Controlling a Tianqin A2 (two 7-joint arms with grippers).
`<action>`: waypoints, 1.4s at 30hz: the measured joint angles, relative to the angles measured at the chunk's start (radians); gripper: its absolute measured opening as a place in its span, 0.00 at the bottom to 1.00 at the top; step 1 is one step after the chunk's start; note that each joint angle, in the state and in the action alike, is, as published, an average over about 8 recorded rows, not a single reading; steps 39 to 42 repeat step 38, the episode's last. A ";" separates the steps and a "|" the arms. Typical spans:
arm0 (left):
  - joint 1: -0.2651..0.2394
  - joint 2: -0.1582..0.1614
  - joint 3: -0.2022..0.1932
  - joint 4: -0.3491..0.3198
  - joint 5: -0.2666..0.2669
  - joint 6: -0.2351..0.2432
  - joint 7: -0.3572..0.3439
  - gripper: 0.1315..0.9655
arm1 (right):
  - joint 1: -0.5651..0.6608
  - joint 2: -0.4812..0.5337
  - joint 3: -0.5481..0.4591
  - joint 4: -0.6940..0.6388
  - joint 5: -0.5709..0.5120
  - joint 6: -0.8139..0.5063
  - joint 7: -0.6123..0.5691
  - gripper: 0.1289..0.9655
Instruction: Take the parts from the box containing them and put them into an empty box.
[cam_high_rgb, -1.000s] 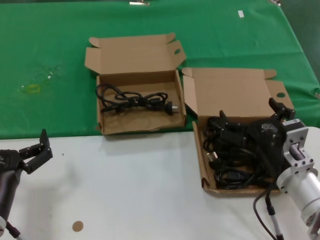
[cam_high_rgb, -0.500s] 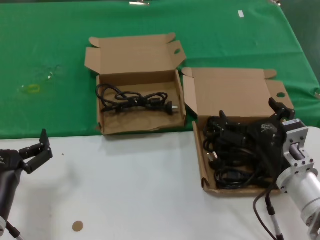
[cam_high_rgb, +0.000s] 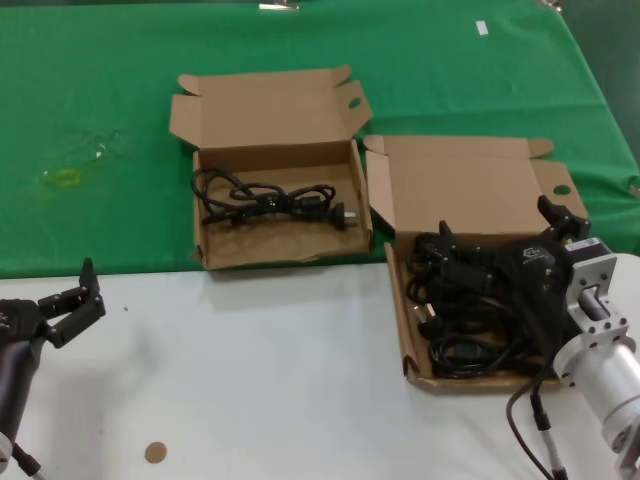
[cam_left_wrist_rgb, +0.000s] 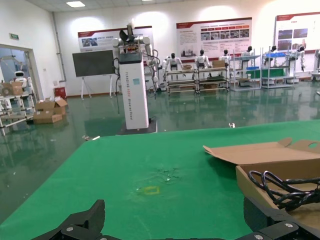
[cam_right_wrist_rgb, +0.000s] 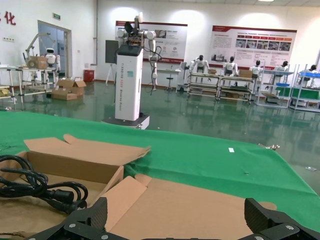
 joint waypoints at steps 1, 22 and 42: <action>0.000 0.000 0.000 0.000 0.000 0.000 0.000 1.00 | 0.000 0.000 0.000 0.000 0.000 0.000 0.000 1.00; 0.000 0.000 0.000 0.000 0.000 0.000 0.000 1.00 | 0.000 0.000 0.000 0.000 0.000 0.000 0.000 1.00; 0.000 0.000 0.000 0.000 0.000 0.000 0.000 1.00 | 0.000 0.000 0.000 0.000 0.000 0.000 0.000 1.00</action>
